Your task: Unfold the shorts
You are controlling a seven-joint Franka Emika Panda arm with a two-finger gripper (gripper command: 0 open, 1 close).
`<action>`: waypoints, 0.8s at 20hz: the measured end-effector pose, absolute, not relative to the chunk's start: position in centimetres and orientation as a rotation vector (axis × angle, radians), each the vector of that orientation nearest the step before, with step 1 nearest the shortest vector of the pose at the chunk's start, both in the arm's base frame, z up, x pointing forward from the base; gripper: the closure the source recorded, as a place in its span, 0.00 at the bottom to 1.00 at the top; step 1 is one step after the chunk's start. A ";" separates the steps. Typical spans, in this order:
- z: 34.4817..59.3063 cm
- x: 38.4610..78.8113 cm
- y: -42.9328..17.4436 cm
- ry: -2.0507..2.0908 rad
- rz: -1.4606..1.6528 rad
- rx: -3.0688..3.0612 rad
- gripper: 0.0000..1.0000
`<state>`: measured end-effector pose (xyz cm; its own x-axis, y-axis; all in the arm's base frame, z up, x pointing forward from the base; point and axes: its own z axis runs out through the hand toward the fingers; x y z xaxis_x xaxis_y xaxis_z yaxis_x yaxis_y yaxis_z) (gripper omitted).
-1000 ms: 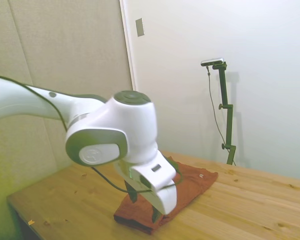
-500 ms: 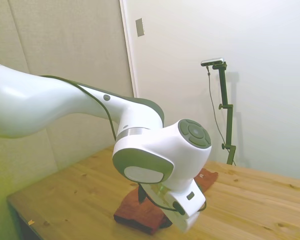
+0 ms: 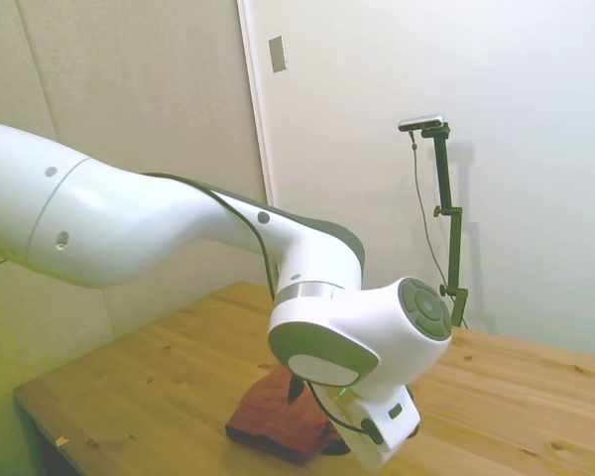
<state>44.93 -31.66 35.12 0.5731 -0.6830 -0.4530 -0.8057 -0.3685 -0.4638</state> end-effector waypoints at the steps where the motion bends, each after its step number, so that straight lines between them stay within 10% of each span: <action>1: 34.8 45.1 -31.5 1.160 0.258 -2.135 0.00; 3: 34.5 44.9 -30.9 1.066 0.322 -2.099 0.00; 4: 34.7 44.7 -30.8 1.026 0.343 -2.090 1.00; 16: 32.6 44.8 -31.4 0.975 0.386 -2.070 1.00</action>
<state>44.80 -31.38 32.60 0.6566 -0.5083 -0.5572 -0.7520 -0.3843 -0.5356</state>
